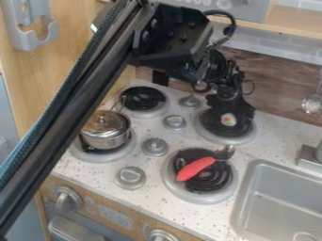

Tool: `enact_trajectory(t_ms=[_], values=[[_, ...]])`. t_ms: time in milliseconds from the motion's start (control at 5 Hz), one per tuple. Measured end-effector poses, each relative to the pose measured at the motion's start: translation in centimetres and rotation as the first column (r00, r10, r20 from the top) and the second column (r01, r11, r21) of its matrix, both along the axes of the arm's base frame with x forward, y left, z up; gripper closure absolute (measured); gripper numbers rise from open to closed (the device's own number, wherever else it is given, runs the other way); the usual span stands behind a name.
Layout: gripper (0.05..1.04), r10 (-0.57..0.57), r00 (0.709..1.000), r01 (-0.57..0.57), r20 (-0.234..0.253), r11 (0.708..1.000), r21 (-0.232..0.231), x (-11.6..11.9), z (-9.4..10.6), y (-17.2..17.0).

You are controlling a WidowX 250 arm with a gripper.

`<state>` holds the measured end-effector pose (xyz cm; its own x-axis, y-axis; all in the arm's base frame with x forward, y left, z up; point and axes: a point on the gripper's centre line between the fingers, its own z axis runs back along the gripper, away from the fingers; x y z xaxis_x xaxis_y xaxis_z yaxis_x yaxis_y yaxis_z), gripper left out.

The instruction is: Place the duck in the middle of the two upper and two lower burners

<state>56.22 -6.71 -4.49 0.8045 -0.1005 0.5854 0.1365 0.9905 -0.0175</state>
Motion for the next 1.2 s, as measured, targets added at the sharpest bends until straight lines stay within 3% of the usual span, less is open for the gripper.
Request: enact_trajectory(t_ms=[400,600,800,1200], values=[[0.489,0.014,0.999,-0.013,-0.036,0.999,0.044,-3.1,2.6,3.5],[0.49,0.066,0.989,-0.061,-0.129,0.997,0.04,-4.5,3.2,9.0],[0.49,0.088,0.97,-0.09,-0.225,0.996,0.003,-6.2,2.6,12.2],[0.49,0.011,0.943,-0.034,-0.333,0.997,-0.064,-7.4,2.1,11.5]])
